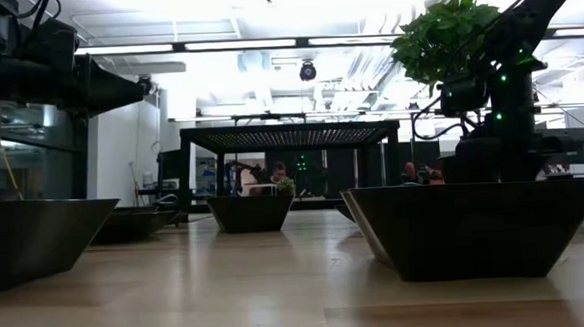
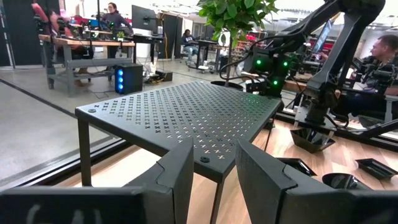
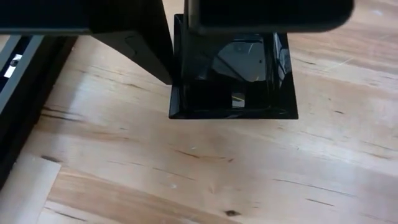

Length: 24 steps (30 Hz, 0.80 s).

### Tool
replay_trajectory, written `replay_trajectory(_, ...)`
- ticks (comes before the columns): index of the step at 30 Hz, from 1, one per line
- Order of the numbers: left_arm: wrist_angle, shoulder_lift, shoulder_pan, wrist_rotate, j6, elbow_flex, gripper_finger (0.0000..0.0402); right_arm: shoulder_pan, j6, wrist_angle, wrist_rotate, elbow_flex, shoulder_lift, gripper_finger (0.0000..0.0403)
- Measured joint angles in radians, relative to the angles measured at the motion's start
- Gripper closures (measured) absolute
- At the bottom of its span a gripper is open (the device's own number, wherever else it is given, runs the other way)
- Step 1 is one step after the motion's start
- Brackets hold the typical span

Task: Pick & Place Mini shaped plates
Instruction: Put the square plate on the shelf

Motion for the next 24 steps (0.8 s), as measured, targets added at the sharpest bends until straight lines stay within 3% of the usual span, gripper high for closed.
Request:
replay_trajectory(14, 0.000, 0.000, 0.000, 0.000, 0.000, 0.000, 0.0284, 0.004, -0.005, -0.053, -0.010, 0.030, -0.001, 0.0402)
replay_trajectory(24, 0.000, 0.000, 0.000, 0.000, 0.000, 0.000, 0.0284, 0.078, 0.029, -0.088, -0.032, 0.096, -0.056, 0.0402)
